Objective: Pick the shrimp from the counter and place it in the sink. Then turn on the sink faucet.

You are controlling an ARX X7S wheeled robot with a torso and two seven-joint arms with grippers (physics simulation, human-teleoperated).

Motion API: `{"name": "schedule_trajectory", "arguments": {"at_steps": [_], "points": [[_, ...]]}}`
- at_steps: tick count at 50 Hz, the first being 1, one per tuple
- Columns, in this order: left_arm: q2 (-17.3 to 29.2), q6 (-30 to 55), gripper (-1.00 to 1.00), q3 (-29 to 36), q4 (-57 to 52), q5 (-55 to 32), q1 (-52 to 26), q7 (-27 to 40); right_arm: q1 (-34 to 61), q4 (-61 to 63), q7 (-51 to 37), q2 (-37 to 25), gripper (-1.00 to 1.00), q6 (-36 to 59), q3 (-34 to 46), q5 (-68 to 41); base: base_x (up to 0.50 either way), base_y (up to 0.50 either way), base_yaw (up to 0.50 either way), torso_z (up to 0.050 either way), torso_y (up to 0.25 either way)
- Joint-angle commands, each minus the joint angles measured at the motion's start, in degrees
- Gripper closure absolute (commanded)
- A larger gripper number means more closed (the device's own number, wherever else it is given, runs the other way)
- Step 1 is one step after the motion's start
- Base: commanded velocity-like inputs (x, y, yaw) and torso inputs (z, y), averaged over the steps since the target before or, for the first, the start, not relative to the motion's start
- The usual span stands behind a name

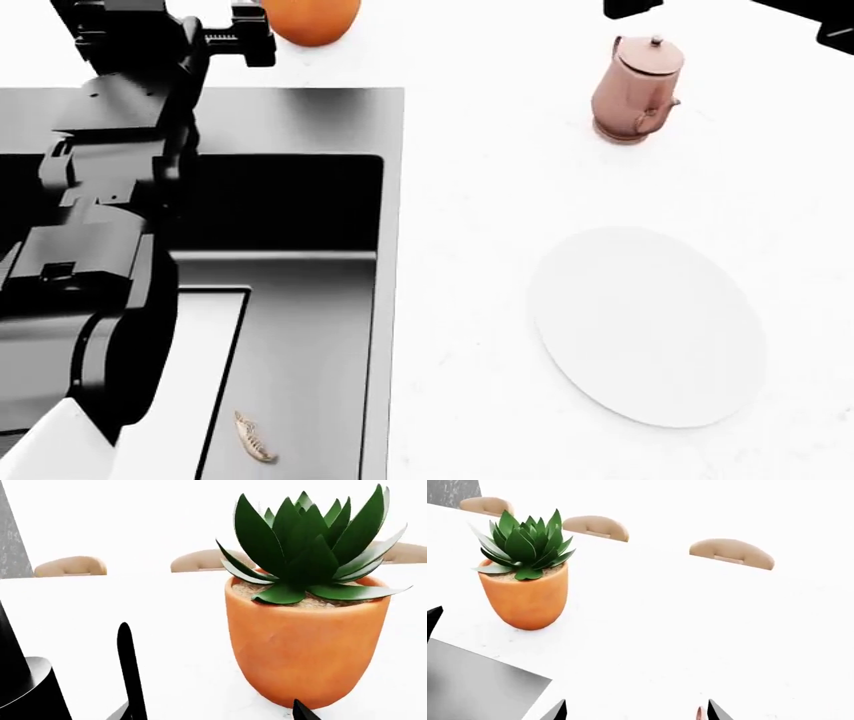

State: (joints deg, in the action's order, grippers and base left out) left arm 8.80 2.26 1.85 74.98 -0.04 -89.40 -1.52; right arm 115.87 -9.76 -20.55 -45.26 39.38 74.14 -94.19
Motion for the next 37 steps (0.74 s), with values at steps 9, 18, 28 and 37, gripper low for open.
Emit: {"name": "schedule_trajectory", "arguments": {"at_steps": [9, 18, 28, 37], "points": [[-1.72, -0.5, -1.0, 0.28, 0.0, -0.18, 0.26, -2.92, 0.19, -0.19, -0.04, -0.19, -1.0, 0.5, -0.44, 0.21, 0.0, 0.0, 0.0, 0.0, 0.0], [-4.02, -1.07, -1.0, 0.81, 0.0, 0.01, -0.12, -5.34, 0.23, 0.06, -0.28, -0.45, -1.0, 0.62, -0.78, 0.13, 0.0, 0.0, 0.0, 0.0, 0.0], [-7.99, -0.88, -1.0, 1.8, 0.0, -0.02, 0.11, -7.41, -0.31, 0.24, -0.3, -0.47, -1.0, 0.5, -0.93, 0.22, 0.0, 0.0, 0.0, 0.0, 0.0], [-8.2, -0.53, -1.0, 2.56, 0.0, -0.61, 0.17, -7.99, -0.61, 0.17, -0.34, -0.55, -1.0, 0.5, -1.07, 0.31, 0.0, -0.01, -0.01, 0.0, 0.0]]}}
